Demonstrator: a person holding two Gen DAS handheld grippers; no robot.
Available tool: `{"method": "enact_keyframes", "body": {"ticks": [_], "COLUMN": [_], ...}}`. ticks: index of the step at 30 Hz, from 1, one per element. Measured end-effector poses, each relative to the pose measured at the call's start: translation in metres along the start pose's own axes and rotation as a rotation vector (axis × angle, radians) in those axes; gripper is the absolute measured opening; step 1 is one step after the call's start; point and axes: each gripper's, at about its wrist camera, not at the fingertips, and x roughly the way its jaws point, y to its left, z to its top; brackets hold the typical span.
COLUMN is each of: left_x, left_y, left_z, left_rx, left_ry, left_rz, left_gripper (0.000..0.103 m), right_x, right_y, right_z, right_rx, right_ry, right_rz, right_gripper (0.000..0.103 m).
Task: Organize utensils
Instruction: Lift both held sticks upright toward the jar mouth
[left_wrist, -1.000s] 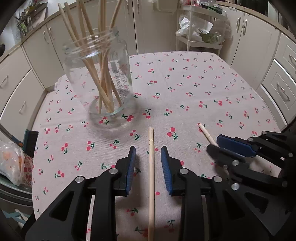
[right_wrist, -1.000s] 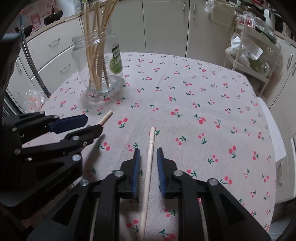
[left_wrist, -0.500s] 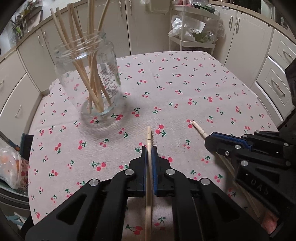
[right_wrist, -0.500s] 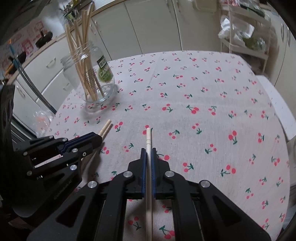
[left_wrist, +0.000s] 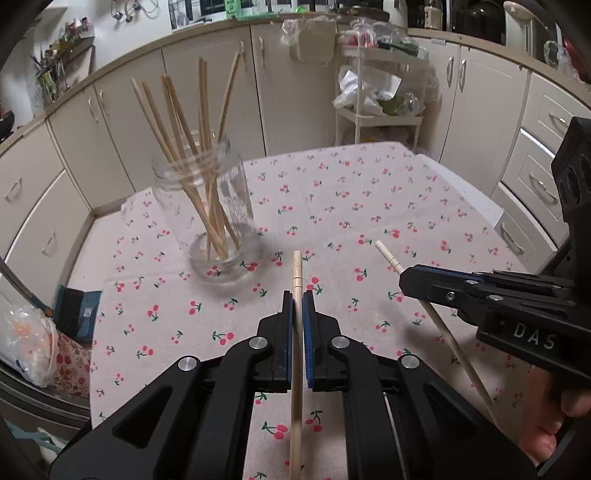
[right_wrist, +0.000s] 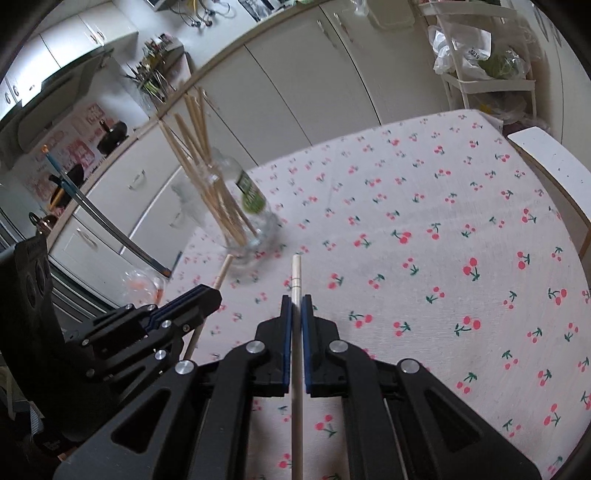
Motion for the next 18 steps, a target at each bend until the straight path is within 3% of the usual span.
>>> {"method": "enact_keyframes", "body": {"ticks": [6, 12, 18], "left_x": [-0.007, 0.020, 0.039], "left_y": [0.008, 0.046, 0.070], "left_z": [-0.001, -0.021, -0.036], "left_rx": [-0.026, -0.156, -0.202], "left_ry": [-0.009, 0.096, 0.164], "left_rz": [-0.001, -0.031, -0.069], "left_gripper": [0.005, 0.005, 0.005], "right_x": [0.006, 0.026, 0.044], "right_y": [0.010, 0.015, 0.017], "right_z": [-0.005, -0.016, -0.016], "right_rx": [-0.064, -0.160, -0.204], "right_ry": [0.022, 0.091, 0.151], "right_rz": [-0.076, -0.170, -0.213], "right_gripper": [0.006, 0.006, 0.006]}}
